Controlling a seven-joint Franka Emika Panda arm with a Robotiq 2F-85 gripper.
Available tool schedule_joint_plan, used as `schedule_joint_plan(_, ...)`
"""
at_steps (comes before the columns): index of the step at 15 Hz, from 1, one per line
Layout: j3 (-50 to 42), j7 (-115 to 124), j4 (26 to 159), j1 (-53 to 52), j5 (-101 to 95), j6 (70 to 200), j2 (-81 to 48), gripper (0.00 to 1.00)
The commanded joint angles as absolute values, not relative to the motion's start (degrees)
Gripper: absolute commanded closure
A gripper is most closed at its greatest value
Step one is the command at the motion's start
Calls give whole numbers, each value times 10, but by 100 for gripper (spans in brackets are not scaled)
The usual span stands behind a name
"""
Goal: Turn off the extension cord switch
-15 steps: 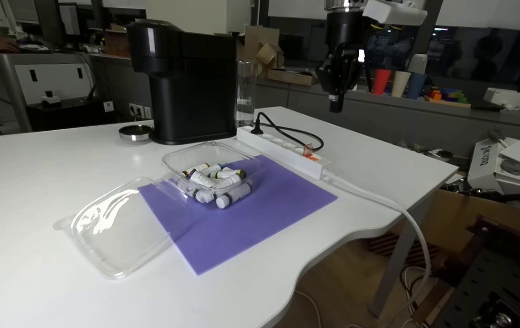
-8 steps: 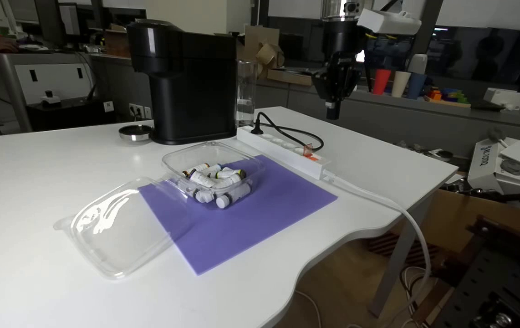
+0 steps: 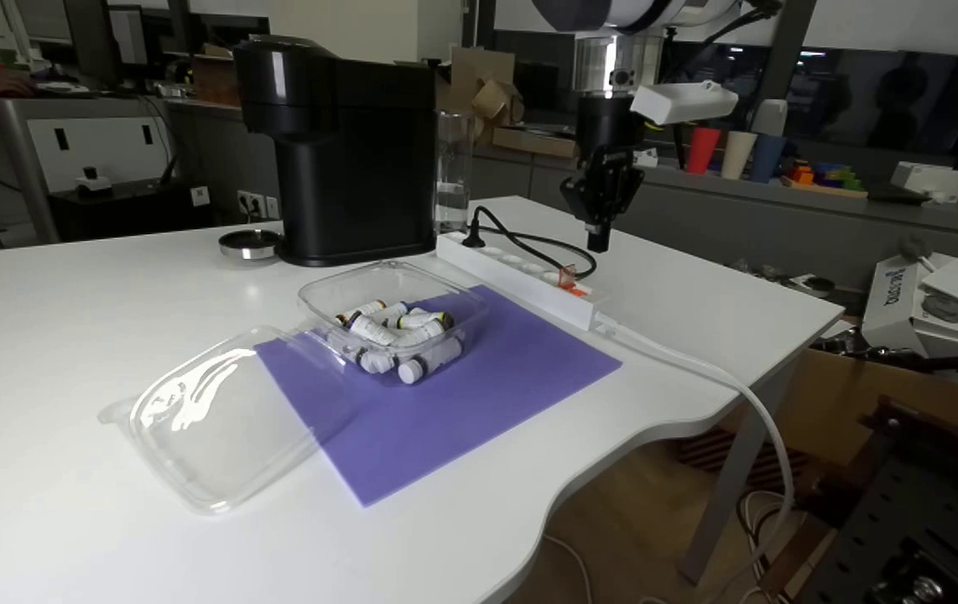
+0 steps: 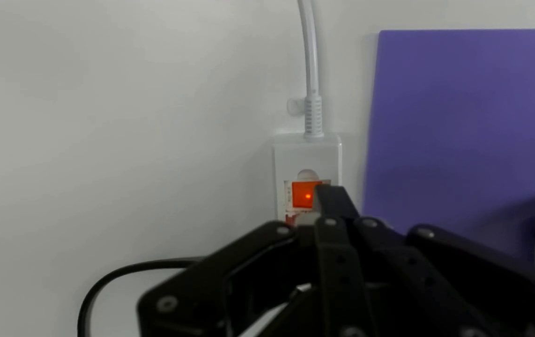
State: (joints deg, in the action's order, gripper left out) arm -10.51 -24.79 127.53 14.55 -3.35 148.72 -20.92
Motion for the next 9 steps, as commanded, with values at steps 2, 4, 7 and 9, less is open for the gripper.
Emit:
schedule_joint_plan(2,-77,-284,1234,177,-32,1511,-250,100)
schedule_joint_plan(4,-65,-296,1225,185,-32,1521,-262,100)
schedule_joint_plan(7,-47,-309,1220,198,-26,1518,-271,100)
schedule_joint_plan(9,-40,-314,1220,204,-27,1518,-274,100)
